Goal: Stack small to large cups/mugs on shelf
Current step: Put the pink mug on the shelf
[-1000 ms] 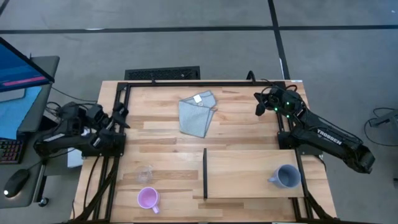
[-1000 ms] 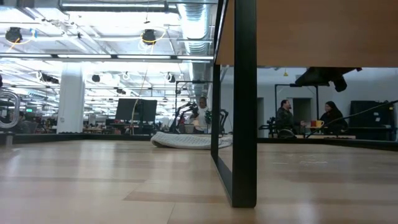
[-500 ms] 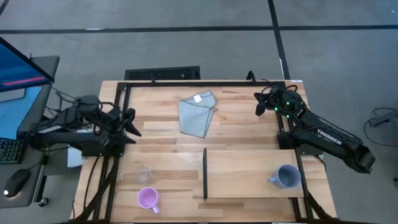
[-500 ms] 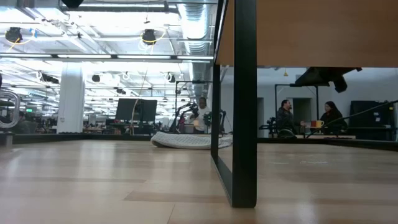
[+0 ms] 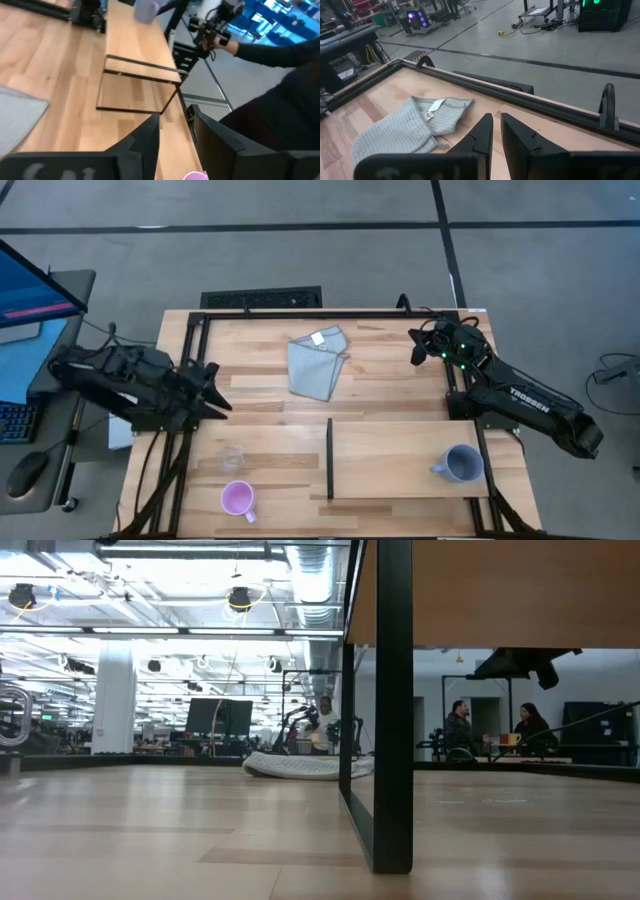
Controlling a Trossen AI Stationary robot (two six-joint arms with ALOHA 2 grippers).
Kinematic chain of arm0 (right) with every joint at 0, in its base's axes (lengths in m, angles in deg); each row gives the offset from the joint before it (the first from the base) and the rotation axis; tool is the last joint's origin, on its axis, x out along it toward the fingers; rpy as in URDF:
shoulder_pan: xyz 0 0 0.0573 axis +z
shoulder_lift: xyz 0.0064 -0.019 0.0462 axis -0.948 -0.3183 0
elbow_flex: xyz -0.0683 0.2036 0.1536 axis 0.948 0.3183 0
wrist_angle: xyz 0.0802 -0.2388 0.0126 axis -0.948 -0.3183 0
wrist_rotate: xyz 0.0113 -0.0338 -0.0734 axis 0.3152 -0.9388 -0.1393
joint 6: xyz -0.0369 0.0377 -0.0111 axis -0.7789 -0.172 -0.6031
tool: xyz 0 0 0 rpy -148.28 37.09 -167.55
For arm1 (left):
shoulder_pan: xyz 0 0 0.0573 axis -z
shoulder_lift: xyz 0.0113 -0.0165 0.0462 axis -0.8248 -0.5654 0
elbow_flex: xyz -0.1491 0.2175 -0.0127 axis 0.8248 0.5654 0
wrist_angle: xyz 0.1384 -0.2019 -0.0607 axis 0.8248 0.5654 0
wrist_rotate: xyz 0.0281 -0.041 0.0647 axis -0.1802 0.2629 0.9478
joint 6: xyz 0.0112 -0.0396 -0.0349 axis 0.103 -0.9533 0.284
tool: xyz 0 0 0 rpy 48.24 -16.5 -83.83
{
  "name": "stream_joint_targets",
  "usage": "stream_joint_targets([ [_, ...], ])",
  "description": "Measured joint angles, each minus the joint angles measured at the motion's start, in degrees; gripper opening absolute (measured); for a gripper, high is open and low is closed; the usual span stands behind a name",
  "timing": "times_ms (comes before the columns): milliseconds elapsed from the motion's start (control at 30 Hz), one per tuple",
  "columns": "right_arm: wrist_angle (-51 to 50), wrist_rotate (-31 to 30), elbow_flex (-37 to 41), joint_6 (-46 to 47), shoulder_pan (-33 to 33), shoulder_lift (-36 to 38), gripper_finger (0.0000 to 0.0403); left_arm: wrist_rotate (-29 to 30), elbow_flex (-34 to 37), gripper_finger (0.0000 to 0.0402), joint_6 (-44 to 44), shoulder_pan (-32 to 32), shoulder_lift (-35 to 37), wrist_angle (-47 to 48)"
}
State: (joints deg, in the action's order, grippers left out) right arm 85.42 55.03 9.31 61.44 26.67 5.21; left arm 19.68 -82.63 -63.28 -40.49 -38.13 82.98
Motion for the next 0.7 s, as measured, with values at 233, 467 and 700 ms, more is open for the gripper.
stream_joint_targets([
  [233,0.0,0.0,0.0,-0.2,0.0,0.0,0.0059,3.5,-0.6,0.0073,-2.9,11.6,-8.0,-9.8],
  [467,-0.1,0.2,0.0,-0.2,0.0,0.0,0.0059,4.5,-0.6,0.0056,-5.4,17.8,-15.3,-14.7],
  [700,-0.1,0.4,0.0,-0.2,0.1,0.0,0.0059,5.1,-0.6,0.0055,-15.1,18.3,-19.8,-14.8],
])
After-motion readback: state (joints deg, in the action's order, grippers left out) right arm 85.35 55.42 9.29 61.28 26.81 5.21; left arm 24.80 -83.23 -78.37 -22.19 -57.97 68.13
